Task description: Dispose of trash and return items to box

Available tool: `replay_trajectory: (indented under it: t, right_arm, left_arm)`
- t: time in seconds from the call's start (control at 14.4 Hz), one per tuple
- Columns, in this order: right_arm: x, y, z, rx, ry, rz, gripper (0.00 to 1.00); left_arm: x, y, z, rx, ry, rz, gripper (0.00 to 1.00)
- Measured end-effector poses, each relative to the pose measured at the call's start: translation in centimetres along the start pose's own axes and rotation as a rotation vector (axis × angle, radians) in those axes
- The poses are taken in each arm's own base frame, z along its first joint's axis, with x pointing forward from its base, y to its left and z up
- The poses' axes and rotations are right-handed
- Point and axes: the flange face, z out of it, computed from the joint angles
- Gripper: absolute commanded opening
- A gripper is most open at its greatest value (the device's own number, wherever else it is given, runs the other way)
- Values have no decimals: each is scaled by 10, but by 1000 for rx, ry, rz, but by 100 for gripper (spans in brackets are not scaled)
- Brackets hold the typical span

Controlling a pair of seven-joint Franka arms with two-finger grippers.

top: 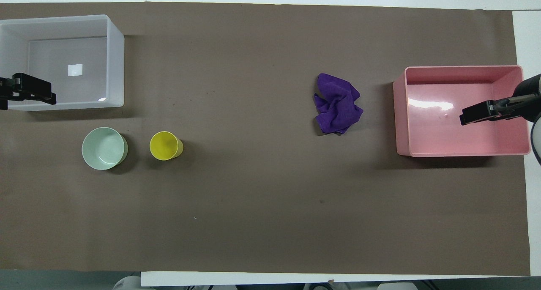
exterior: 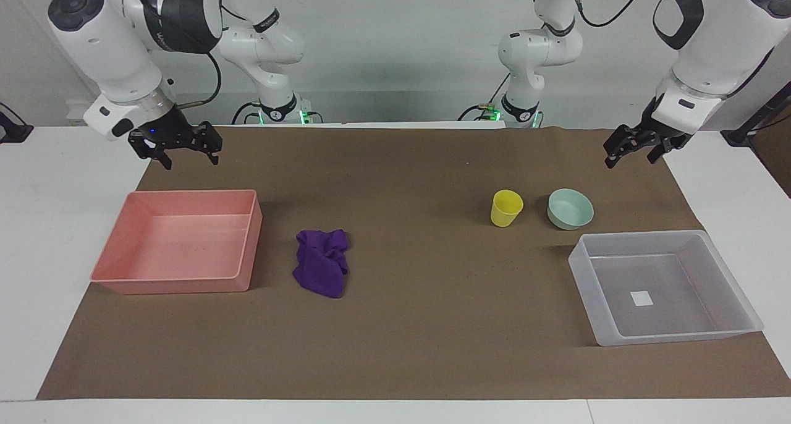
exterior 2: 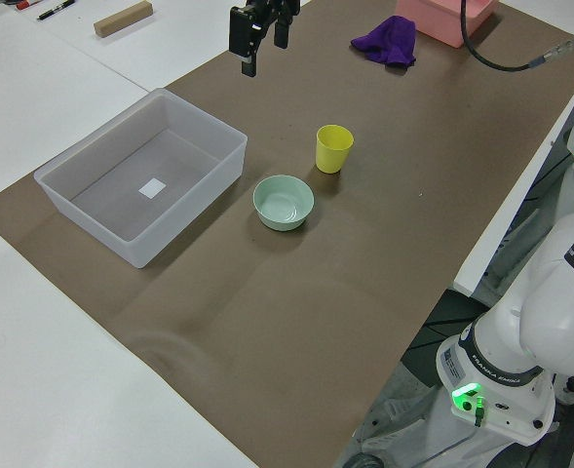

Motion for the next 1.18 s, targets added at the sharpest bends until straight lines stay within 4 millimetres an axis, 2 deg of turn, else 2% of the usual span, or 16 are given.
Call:
replay_trajectory:
  t: [0.21,0.35,0.49,0.63,0.77,0.9,1.11,1.18]
  right_arm:
    - [0,0,0,0,2,3,99]
    - [8,-11,3,11,27,4,100]
    - [31,-49,21,11,48,-48,100]
    - [60,-92,57,9,48,-82,99]
    - [86,-131,101,9,51,-93,99]
    - [104,-161,141,9,62,-115,99]
    - [122,-188,191,10,79,-149,98]
    - [126,-195,205,11,85,-159,92]
  left_arm:
    - [0,0,0,0,1,1,100]
    - [0,-1,0,1,1,-2,100]
    - [0,-3,1,1,0,-4,100]
    - [-3,-4,10,4,-13,-15,100]
    - [-11,-4,36,6,7,-39,100]
    - [-33,-9,78,11,18,-57,100]
    - [-64,-28,139,19,-27,-92,100]
    - [-69,-36,158,18,-27,-108,100]
